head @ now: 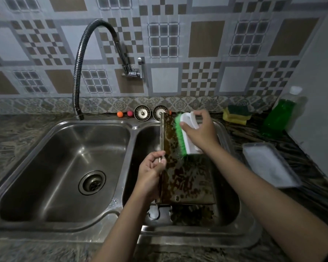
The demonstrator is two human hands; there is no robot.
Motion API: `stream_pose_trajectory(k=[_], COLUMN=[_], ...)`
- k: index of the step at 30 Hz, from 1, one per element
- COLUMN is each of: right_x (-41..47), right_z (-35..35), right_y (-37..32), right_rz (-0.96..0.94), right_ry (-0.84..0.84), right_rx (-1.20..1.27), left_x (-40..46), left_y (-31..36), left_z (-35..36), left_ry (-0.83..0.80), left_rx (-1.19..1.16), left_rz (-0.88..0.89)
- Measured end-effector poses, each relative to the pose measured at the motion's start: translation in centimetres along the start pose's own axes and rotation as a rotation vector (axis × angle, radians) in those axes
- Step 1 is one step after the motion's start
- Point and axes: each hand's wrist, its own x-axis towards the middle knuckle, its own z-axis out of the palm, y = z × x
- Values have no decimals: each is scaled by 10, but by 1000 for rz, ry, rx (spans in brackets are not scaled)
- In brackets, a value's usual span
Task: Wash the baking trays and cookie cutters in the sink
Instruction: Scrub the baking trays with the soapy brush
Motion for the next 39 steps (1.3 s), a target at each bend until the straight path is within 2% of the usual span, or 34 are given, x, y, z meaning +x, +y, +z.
stream_pose_trajectory(k=[2, 5, 9, 10, 13, 17, 22, 24, 28, 33, 36, 39], right_x=[-21, -76, -85, -77, -50, -20, 2, 9, 7, 6, 5, 2], right_z=[9, 19, -2, -9, -25, -34, -17, -7, 6, -6, -23, -33], right_y=[-8, 17, 74, 82, 83, 54, 43, 50, 55, 45, 34, 20], right_rz=[-70, -167, 31, 60, -21, -81, -83, -86, -27, -3, -11, -4], right_ry=[-70, -161, -203, -204, -240, -391, -494, -472, -249, -136, -131, -164], right_rx=[37, 84, 35, 21, 71, 140, 37, -63, -76, 14, 99, 165], left_x=[5, 14, 11, 10, 14, 16, 12, 10, 6, -2, 3, 8], left_y=[1, 9, 12, 10, 0, -14, -21, -22, -28, -21, -14, -8], left_z=[5, -1, -12, -12, -6, 9, 29, 34, 40, 39, 10, -28], left_ry=[47, 146, 216, 219, 209, 98, 29, 21, -12, -115, 12, 115], left_rx=[-8, -110, -158, -129, 62, 399, 598, 622, 651, 446, 524, 585], left_rz=[21, 34, 49, 56, 100, 154, 197, 198, 205, 249, 253, 138])
